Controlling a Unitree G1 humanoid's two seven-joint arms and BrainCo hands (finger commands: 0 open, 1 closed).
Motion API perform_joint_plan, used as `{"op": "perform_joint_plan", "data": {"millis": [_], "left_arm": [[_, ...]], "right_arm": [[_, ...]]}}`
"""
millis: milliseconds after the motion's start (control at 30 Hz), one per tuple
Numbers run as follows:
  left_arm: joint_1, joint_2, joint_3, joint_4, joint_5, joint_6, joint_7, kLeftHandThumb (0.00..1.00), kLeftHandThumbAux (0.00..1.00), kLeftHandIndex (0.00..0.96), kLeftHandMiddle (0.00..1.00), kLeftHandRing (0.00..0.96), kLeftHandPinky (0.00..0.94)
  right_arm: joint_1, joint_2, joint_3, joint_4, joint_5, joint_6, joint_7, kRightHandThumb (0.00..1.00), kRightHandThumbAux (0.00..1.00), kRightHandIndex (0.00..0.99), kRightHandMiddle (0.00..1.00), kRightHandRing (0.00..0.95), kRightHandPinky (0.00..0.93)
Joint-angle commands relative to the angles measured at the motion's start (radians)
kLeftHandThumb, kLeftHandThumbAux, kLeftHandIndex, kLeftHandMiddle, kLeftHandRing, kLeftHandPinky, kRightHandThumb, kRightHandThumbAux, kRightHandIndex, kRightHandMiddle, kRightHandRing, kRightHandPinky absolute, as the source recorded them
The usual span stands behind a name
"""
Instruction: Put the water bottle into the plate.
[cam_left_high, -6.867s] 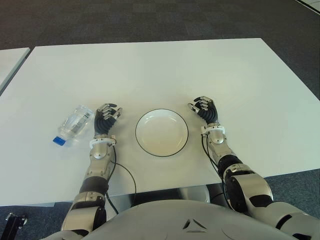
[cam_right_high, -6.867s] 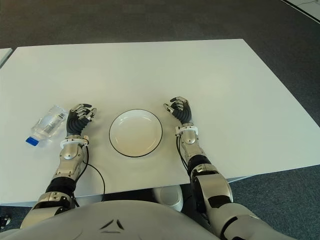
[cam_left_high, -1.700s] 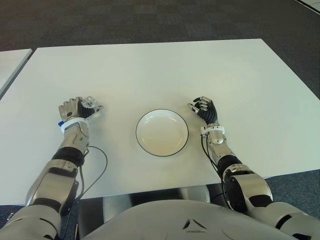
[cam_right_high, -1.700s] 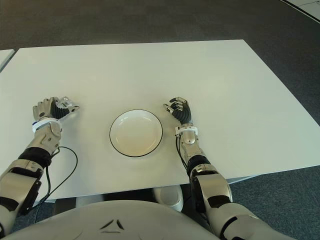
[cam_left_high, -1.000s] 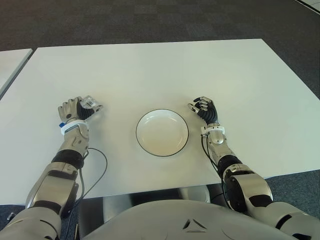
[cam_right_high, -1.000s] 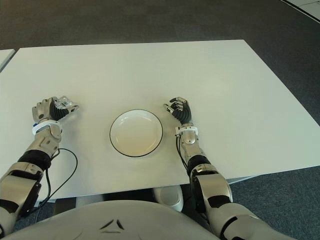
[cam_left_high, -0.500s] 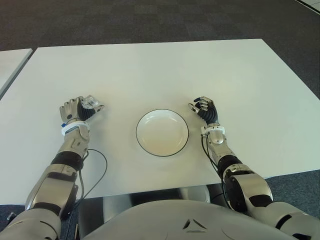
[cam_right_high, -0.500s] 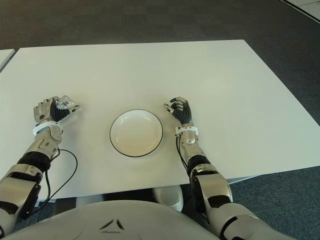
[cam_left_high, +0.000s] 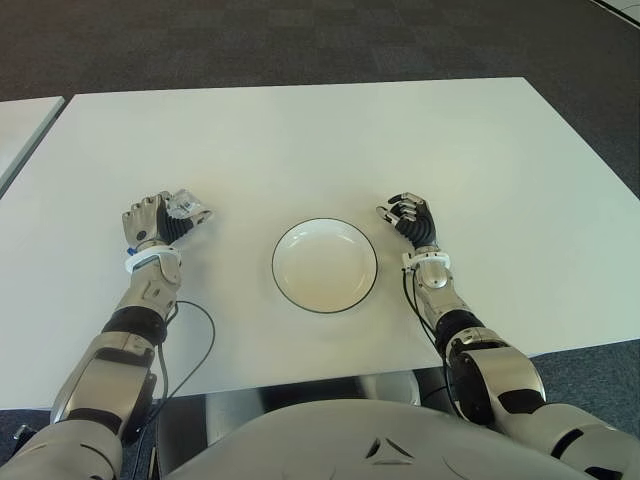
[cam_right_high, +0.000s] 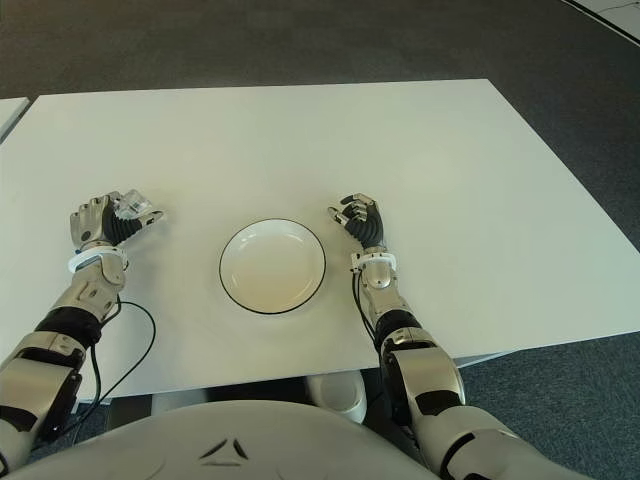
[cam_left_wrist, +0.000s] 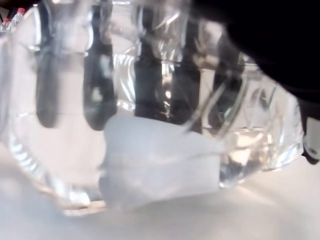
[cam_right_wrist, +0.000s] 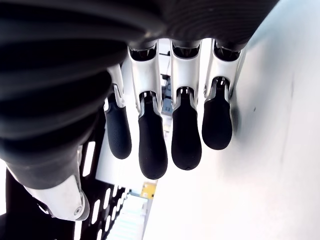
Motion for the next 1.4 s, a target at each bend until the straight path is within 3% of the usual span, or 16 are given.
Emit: {"op": "perform_joint_plan", "data": {"millis": [33, 167, 433, 633, 900, 1400], "left_arm": [[0.051, -0.042, -0.003, 0.016, -0.030, -0.025, 0.009, 0.852, 0.668, 0.398, 0.533, 0.831, 0.810], [0.082, -0.031, 0.005, -0.080, -0.029, -0.060, 0.040, 0.853, 0.668, 0.397, 0.531, 0.836, 0.799], [0.163, -0.026, 0.012, -0.358, -0.007, -0.065, 0.036, 0.852, 0.669, 0.396, 0.529, 0.840, 0.796], [0.186, -0.048, -0.001, -0.545, 0.033, -0.011, -0.002, 0.852, 0.669, 0.395, 0.528, 0.842, 0.798], [0.147, -0.082, -0.038, -0.661, 0.076, -0.006, -0.055, 0.851, 0.670, 0.394, 0.529, 0.848, 0.802], [0.029, -0.111, -0.189, -0.694, 0.200, -0.073, -0.170, 0.850, 0.670, 0.394, 0.535, 0.859, 0.808]], "right_arm": [[0.026, 0.004, 0.000, 0.027, -0.003, 0.031, 0.006, 0.708, 0.729, 0.432, 0.649, 0.660, 0.658], [0.025, 0.005, 0.001, 0.027, -0.002, 0.030, 0.010, 0.709, 0.729, 0.432, 0.650, 0.661, 0.652], [0.023, 0.007, -0.004, 0.033, 0.003, 0.030, 0.012, 0.708, 0.729, 0.432, 0.650, 0.661, 0.658], [0.019, 0.007, -0.006, 0.040, 0.004, 0.029, 0.014, 0.708, 0.729, 0.432, 0.655, 0.668, 0.671], [0.017, 0.008, -0.008, 0.046, 0.005, 0.025, 0.018, 0.708, 0.729, 0.433, 0.653, 0.661, 0.646], [0.021, 0.010, 0.005, 0.037, -0.014, 0.015, -0.005, 0.708, 0.728, 0.433, 0.654, 0.661, 0.651]]}}
